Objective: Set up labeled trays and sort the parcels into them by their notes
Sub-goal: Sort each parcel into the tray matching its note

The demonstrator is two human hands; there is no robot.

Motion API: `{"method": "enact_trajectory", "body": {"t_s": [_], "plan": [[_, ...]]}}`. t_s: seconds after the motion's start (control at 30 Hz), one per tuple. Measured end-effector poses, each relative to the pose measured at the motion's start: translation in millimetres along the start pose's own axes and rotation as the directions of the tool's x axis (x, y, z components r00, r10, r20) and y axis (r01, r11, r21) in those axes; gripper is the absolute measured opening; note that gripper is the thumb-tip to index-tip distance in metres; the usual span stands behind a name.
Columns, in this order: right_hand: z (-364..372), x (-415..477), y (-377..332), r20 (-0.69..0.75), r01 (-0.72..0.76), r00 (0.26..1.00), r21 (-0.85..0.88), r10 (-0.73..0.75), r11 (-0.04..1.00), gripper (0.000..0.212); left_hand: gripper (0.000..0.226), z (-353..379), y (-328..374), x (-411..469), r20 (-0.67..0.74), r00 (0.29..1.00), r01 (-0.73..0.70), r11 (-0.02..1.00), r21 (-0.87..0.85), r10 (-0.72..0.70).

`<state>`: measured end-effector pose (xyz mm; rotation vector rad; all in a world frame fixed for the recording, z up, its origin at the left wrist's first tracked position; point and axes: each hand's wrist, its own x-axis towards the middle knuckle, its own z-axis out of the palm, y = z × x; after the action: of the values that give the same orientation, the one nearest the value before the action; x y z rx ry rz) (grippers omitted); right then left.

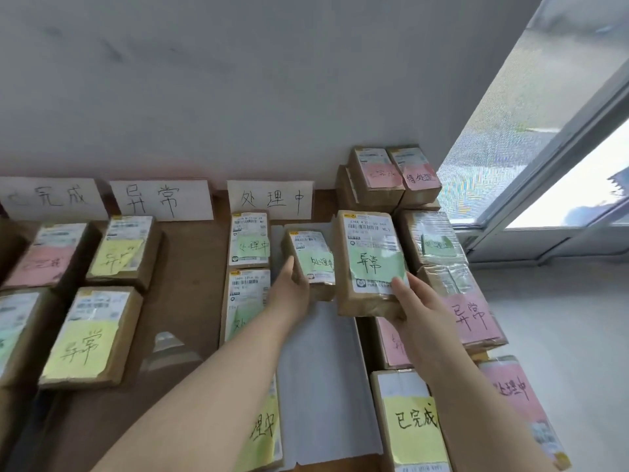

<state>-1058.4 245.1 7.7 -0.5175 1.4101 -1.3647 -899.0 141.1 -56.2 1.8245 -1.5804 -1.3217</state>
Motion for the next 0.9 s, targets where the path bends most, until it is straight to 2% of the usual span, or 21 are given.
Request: {"method": "enact_trajectory", "body": {"t_s": [0.07,0.13,0.17,0.2,0.23,0.33,0.4,0.47,0.53,0.6,0.77,0.9], "plan": [[2.4,3.4,0.8,-0.009,-0.010,1.000,0.014,0.010,1.000,0.032,0.053,3.9,-3.2,4.5,0.013,1.000,-0.017,0.983,0.185,0.015],[4.5,6.1,1.5,-0.015,-0.017,1.000,0.026,0.017,1.000,0.033,0.054,5.7,-6.9,0.0,0.016,1.000,-0.025,0.972,0.236,0.022],[5.4,7.0,1.5,-0.020,-0.021,1.000,0.037,0.022,0.999,0.033,0.051,8.7,-10.3,-4.8,0.004,0.995,-0.092,0.955,0.283,0.095],[5.5,8.3,2.0,-0.027,-0.026,0.999,0.046,0.027,0.999,0.033,0.048,13.6,-19.4,-5.1,0.014,0.976,-0.205,0.890,0.407,0.218],[5.6,9.4,2.4,-0.031,-0.028,0.999,0.051,0.029,0.998,0.034,0.050,18.9,-29.7,-5.2,0.086,0.947,-0.306,0.792,0.528,0.309],[7.3,11.4,3.2,-0.028,-0.019,0.999,0.064,0.020,0.998,0.035,0.055,24.5,-46.2,-3.2,0.213,0.916,-0.395,0.677,0.620,0.340],[7.5,13.3,4.7,-0.024,-0.013,1.000,0.060,0.015,0.998,0.037,0.055,25.7,-50.1,1.4,0.246,0.882,-0.457,0.596,0.661,0.403],[6.8,15.1,5.5,-0.022,-0.008,1.000,0.054,0.009,0.999,0.048,0.055,28.6,-51.5,8.4,0.274,0.865,-0.477,0.517,0.711,0.421],[6.3,15.8,5.0,-0.038,0.000,0.999,0.052,0.002,0.999,0.071,0.056,30.3,-47.8,15.6,0.290,0.874,-0.465,0.501,0.730,0.390],[6.3,15.8,4.5,-0.051,0.011,0.999,0.063,-0.008,0.998,0.081,0.058,31.6,-41.8,20.1,0.298,0.875,-0.465,0.494,0.734,0.382],[5.1,16.0,6.3,-0.052,0.011,0.999,0.084,-0.007,0.996,0.058,0.056,40.2,-25.5,30.5,0.285,0.853,-0.486,0.466,0.739,0.437],[6.9,14.4,6.0,-0.081,0.029,0.996,0.060,-0.024,0.998,0.057,0.056,37.4,-24.2,39.8,0.293,0.848,-0.500,0.482,0.719,0.442]]}}
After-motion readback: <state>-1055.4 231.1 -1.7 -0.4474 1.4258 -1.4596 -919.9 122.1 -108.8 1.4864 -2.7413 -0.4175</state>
